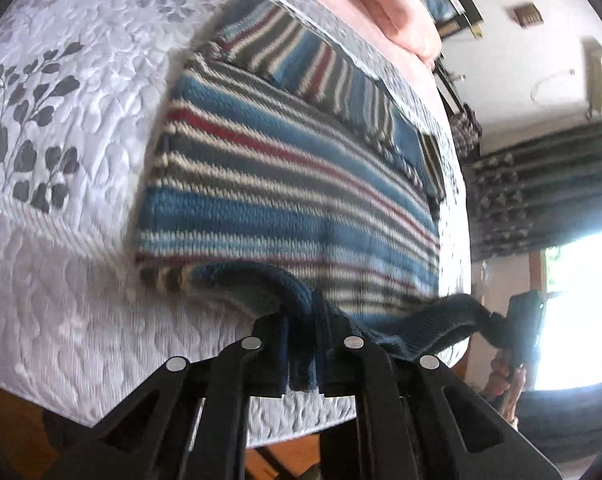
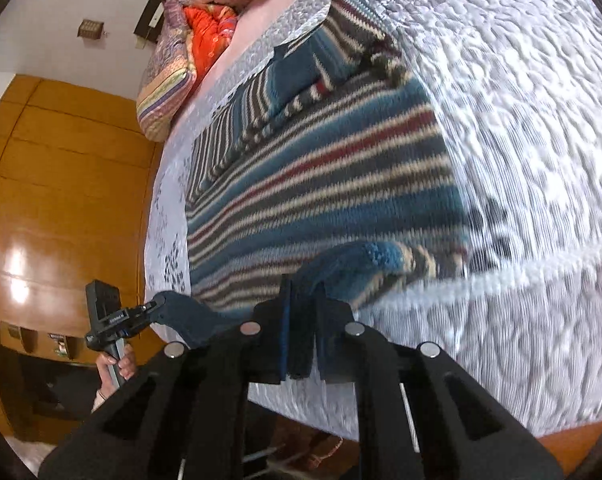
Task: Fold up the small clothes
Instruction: 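Carry the held hem with both tools toward the collar, folding the body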
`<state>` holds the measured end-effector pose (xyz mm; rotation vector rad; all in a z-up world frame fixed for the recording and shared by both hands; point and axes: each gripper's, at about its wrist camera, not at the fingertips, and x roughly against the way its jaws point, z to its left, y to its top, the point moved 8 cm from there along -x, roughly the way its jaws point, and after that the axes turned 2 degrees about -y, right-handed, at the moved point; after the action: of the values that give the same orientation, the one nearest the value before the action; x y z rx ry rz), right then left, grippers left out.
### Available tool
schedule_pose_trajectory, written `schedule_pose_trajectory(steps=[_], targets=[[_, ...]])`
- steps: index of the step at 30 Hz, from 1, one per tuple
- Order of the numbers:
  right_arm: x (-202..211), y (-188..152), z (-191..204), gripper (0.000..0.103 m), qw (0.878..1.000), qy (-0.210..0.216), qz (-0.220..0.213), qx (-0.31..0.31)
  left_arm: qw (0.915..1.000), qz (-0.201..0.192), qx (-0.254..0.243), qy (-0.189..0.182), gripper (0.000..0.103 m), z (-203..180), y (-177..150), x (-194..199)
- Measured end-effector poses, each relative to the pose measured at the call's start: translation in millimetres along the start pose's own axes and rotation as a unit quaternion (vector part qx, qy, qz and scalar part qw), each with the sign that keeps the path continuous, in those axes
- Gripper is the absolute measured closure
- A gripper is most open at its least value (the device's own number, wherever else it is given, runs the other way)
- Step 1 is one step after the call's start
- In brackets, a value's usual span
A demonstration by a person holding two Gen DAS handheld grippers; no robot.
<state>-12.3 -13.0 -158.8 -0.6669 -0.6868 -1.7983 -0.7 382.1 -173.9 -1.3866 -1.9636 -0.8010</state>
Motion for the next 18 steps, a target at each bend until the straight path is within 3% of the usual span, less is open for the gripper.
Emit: schedule_pose_trajectory(steps=[6,14,17,18], targets=[[-22,40,-19,0.094,0.999,0.002,0.004,-0.043,0.9995,-0.013,0.03,-0.005,0.093,21,35,-17],[-63,70,-53,0.094,0.995,-0.023,0.03,-0.093,0.9967,0.008,0.08,-0.011,0.087,47,62,-53],[-68,73,-58,0.092,0.994,-0.021,0.036,-0.105,0.9953,0.017,0.093,-0.022,0.075,52,63,-56],[-67,73,-60,0.091,0.993,-0.018,0.037,-0.107,0.9942,0.019,0.101,-0.033,0.064,53,63,-54]])
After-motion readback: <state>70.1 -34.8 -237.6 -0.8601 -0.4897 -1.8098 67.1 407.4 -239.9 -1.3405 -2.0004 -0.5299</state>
